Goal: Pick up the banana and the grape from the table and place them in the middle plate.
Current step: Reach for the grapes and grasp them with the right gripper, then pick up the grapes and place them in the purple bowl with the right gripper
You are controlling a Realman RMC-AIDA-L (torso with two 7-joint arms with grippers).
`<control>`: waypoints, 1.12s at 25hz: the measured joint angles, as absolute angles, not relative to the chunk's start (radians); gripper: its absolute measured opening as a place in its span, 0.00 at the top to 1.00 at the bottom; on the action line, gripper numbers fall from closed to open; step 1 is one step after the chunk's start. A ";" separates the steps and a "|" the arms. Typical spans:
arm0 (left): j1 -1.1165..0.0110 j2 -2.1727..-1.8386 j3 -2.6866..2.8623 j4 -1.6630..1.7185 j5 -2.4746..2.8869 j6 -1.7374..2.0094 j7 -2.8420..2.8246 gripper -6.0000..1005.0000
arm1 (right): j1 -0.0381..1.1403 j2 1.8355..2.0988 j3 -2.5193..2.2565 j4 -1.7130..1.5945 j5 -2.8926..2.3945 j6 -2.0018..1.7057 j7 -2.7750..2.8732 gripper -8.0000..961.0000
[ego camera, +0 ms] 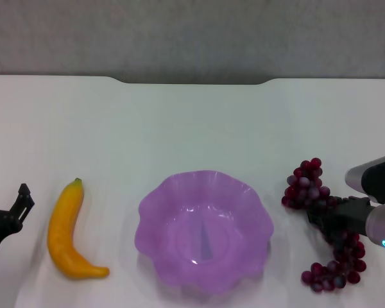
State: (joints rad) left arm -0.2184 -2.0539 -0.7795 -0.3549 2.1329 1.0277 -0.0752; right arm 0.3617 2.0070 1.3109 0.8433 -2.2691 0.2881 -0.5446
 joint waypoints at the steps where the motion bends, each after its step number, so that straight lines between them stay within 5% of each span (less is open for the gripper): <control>1: -0.218 -2.054 -0.780 -0.355 2.133 1.028 -0.075 0.12 | 0.360 2.007 1.309 0.843 -2.269 0.282 -0.545 0.20; 4: -0.217 -2.054 -0.784 -0.355 2.132 1.028 -0.075 0.12 | 0.346 2.007 1.299 0.838 -2.267 0.249 -0.546 0.35; 28: -0.216 -2.053 -0.787 -0.356 2.132 1.028 -0.075 0.12 | 0.313 2.008 1.260 0.817 -2.259 0.129 -0.538 0.52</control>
